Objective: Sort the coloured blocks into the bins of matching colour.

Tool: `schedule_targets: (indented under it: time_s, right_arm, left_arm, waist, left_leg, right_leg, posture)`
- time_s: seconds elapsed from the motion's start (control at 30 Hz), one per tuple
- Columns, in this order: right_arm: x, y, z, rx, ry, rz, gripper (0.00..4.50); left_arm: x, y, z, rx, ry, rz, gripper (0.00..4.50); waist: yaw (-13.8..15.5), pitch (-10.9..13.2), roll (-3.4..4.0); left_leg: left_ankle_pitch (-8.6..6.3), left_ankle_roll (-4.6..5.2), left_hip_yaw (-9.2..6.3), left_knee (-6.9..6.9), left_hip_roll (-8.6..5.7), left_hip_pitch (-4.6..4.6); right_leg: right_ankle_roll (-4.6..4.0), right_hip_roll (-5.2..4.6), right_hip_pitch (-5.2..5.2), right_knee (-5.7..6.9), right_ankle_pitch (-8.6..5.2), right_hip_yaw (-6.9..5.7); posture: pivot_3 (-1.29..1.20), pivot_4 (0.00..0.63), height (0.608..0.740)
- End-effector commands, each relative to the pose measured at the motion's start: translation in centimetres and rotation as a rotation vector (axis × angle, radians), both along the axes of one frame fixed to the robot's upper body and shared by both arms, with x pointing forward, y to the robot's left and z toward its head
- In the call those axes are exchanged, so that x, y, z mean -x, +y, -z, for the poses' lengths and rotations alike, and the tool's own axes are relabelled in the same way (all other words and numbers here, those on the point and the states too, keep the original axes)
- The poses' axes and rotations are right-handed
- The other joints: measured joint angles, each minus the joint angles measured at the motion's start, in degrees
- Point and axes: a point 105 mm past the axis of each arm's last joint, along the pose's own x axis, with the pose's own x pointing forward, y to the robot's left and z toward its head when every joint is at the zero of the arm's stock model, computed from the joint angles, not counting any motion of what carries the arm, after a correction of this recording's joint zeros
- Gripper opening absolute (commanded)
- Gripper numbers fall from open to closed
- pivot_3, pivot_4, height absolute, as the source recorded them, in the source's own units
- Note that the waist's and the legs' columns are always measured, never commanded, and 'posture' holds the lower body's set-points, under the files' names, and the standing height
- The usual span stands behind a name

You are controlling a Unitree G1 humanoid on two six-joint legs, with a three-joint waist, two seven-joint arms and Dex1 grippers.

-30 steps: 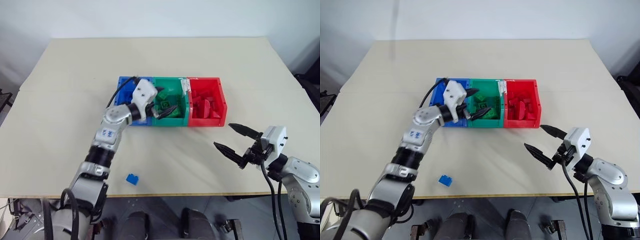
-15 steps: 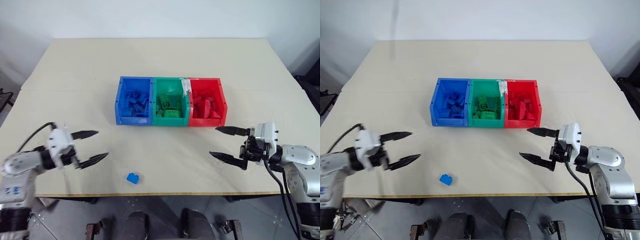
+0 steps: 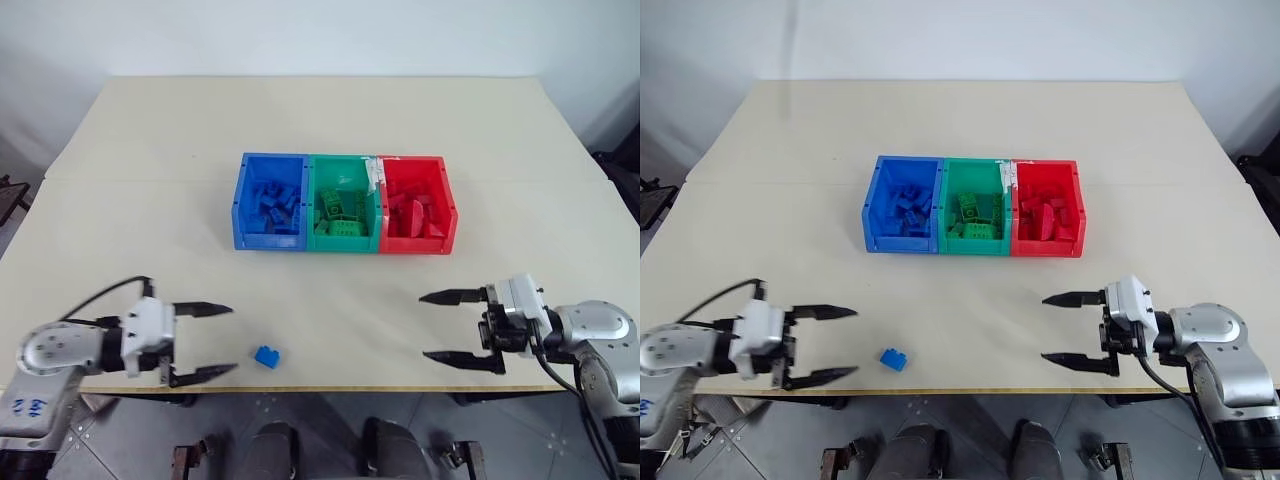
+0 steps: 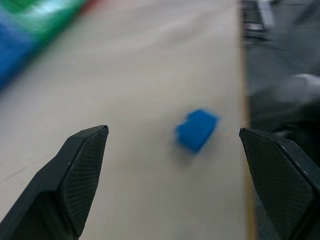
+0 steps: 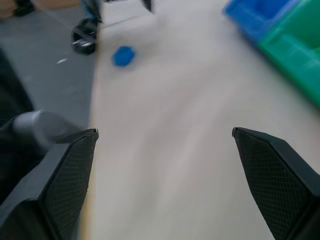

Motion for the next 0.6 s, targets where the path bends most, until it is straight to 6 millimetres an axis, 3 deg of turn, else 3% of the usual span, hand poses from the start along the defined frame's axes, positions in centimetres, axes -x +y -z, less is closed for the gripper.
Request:
schedule_targets:
  time_s: [0.03, 0.13, 0.23, 0.37, 0.6]
  right_arm:
    - [0.9, 0.7, -0.6, -0.018, -0.019, -0.04, 4.5]
    - [1.0, 0.6, -0.4, -0.019, -0.027, -0.012, 4.5]
    - [1.1, 0.6, -0.2, -0.013, -0.034, 0.0, 4.5]
    - [0.9, 0.3, -0.3, -0.01, -0.062, 0.026, 4.5]
    - [0.6, 0.3, -0.3, -0.015, -0.108, 0.031, 4.5]
  left_arm:
    - [0.1, -1.5, 0.8, -0.09, -0.014, 0.109, 4.47]
    - [-1.5, -2.1, 2.0, -0.16, -0.01, 0.096, 4.47]
    - [-1.6, -2.2, 3.0, -0.224, 0.007, 0.145, 4.29]
    - [-1.4, -2.3, 3.5, -0.25, 0.035, 0.175, 3.28]
    - [-1.7, -2.6, 2.7, -0.176, -0.02, 0.151, 1.01]
  waist:
    - [-0.01, 0.0, 0.0]
    - [-0.01, 0.0, 0.0]
    - [-0.07, 0.0, 0.0]
    - [-0.01, 0.0, 0.0]
    - [0.02, 0.0, 0.0]
  left_leg:
    - [0.01, -0.01, 0.0, 0.0, 0.0, 0.02]
    - [0.01, -0.01, 0.04, 0.0, -0.01, 0.04]
    - [0.01, 0.0, 0.06, 0.0, -0.02, 0.03]
    - [0.01, 0.01, 0.06, 0.0, -0.02, 0.02]
    - [0.01, 0.01, 0.06, 0.01, 0.0, 0.03]
  right_leg:
    - [0.0, 0.0, 0.0, 0.02, 0.0, 0.01]
    - [0.0, 0.0, 0.0, 0.03, 0.0, 0.03]
    - [0.0, 0.0, 0.0, 0.02, 0.0, 0.04]
    - [0.0, 0.0, -0.02, 0.01, 0.0, 0.05]
    - [0.0, 0.0, -0.01, 0.02, 0.0, 0.06]
  posture:
    - [0.0, 0.15, 0.74]
    - [0.0, 0.15, 0.74]
    - [0.0, 0.15, 0.74]
    - [0.0, 0.15, 0.74]
    - [0.0, 0.15, 0.74]
